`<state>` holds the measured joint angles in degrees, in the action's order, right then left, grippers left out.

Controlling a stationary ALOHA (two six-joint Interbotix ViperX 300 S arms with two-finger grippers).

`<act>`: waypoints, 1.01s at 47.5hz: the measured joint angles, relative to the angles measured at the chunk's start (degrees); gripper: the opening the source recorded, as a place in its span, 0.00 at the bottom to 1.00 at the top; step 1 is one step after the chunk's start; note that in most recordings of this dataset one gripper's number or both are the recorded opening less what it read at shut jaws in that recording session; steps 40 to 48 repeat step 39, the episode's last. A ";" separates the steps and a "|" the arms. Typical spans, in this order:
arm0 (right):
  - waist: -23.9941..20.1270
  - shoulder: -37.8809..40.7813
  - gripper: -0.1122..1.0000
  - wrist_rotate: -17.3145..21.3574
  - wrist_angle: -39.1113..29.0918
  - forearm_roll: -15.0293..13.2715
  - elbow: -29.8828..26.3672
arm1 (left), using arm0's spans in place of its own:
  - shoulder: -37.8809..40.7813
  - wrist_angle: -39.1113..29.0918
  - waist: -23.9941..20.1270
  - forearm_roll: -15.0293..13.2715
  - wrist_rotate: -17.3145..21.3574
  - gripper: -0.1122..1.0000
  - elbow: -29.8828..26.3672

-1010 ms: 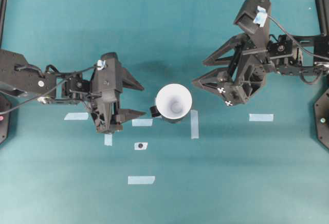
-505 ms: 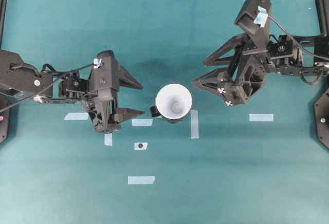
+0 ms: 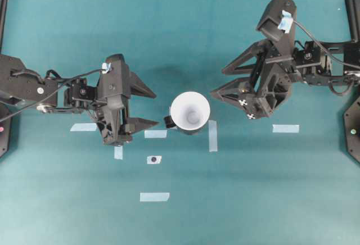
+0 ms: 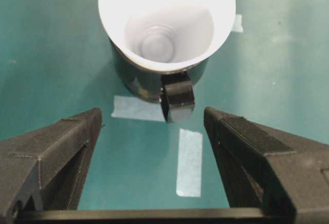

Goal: Holding the cup holder with the left arm, the right arm places the cup into the cup holder.
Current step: 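Open left gripper and pull it back from holder handle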

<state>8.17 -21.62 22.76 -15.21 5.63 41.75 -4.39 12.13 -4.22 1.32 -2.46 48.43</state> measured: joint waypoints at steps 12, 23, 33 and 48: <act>-0.18 -0.09 0.89 0.09 0.00 0.00 0.09 | 0.00 0.00 0.00 0.00 -0.09 0.90 0.00; -0.35 -0.09 0.89 0.00 0.00 0.00 0.35 | 0.00 0.00 0.00 0.00 -0.09 0.90 0.00; -0.53 -0.09 0.89 0.00 0.35 0.00 0.44 | 0.00 0.00 0.09 0.00 -0.09 0.90 -0.09; -0.53 -0.18 0.89 0.09 0.35 0.00 0.44 | 0.00 0.00 0.09 0.00 -0.09 0.90 -0.09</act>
